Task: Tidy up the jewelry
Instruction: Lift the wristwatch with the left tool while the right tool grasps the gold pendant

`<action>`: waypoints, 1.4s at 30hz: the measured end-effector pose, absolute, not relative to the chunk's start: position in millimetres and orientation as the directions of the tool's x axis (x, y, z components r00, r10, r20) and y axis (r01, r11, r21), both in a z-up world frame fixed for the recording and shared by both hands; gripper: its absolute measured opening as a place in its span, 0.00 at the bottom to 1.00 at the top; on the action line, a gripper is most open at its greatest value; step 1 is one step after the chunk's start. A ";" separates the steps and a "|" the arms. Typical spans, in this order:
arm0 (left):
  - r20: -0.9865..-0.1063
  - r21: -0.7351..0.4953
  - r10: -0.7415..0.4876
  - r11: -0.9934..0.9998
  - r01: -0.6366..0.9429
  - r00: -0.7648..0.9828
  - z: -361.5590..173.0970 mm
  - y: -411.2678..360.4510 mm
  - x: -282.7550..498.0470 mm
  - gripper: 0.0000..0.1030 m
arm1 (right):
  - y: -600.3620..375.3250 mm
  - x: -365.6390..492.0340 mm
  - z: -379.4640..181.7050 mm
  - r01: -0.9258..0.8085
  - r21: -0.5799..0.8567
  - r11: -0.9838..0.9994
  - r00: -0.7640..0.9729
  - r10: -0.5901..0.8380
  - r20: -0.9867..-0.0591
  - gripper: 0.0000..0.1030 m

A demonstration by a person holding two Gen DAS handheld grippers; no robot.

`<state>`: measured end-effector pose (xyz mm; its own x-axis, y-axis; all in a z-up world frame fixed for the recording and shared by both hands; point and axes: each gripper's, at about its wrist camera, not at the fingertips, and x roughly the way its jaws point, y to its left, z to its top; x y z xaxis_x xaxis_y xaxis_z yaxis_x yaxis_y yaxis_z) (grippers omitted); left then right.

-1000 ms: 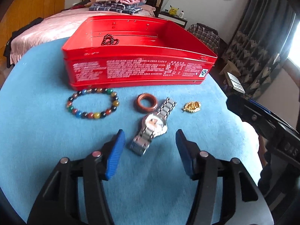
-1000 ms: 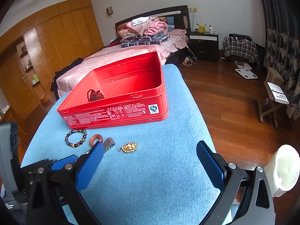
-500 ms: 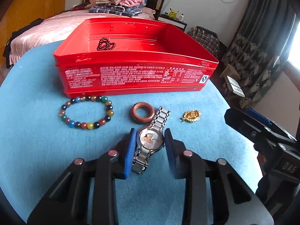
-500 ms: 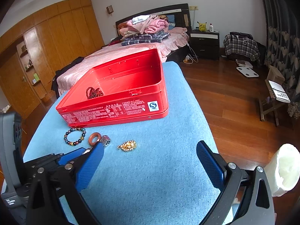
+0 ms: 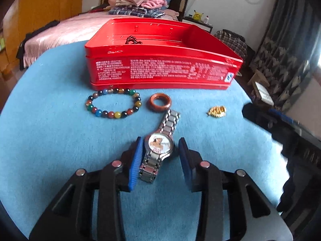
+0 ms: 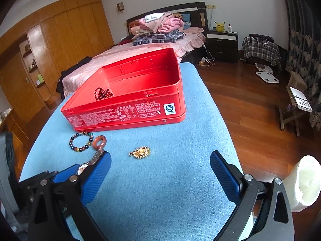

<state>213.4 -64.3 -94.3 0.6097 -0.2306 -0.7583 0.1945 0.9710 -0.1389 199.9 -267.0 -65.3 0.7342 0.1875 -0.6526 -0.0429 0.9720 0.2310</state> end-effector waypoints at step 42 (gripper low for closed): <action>-0.711 -0.211 -0.230 0.971 0.111 0.664 -82.9 -37.3 222.8 0.29 | -237.0 233.3 -83.7 -0.206 0.347 0.915 0.613 0.397 -0.683 0.59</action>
<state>222.8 -37.3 -82.9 0.6641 -0.2302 -0.7113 0.1108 0.9712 -0.2109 233.3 -237.0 -83.7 0.6129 0.3972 -0.6830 -0.2059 0.9149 0.3473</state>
